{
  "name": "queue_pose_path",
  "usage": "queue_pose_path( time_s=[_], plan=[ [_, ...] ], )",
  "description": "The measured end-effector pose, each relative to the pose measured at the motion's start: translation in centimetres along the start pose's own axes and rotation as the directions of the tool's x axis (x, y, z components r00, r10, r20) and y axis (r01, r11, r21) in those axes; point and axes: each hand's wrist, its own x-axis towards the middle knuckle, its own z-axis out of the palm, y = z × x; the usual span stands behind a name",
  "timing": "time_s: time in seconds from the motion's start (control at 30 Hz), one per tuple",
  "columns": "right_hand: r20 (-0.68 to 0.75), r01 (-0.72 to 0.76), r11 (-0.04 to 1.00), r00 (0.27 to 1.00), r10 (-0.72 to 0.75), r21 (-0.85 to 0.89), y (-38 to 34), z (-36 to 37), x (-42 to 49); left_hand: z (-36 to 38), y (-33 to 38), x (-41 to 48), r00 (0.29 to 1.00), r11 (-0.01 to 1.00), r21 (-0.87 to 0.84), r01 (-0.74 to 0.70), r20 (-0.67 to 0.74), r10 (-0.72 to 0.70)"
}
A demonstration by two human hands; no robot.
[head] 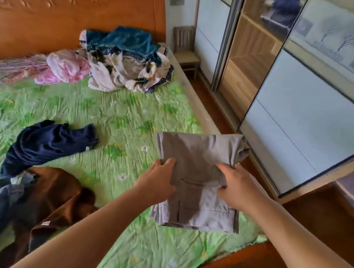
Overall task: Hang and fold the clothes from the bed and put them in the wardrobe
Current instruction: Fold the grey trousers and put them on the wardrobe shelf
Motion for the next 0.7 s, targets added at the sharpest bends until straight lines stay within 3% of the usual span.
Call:
queue_pose_path(
  time_s=[0.27, 0.7],
  plan=[
    [-0.102, -0.062, 0.997, 0.993, 0.066, 0.035, 7.5, -4.2, -7.9, 1.7, 10.5, -2.1, 0.992, 0.990, 0.072, -0.123, -0.010, 0.124],
    [-0.134, -0.107, 0.994, 0.985, 0.104, -0.016, 25.9, -9.3, -21.5, 12.3, 31.7, -6.2, 0.970, 0.964, 0.109, -0.242, -0.003, 0.244]
  ],
)
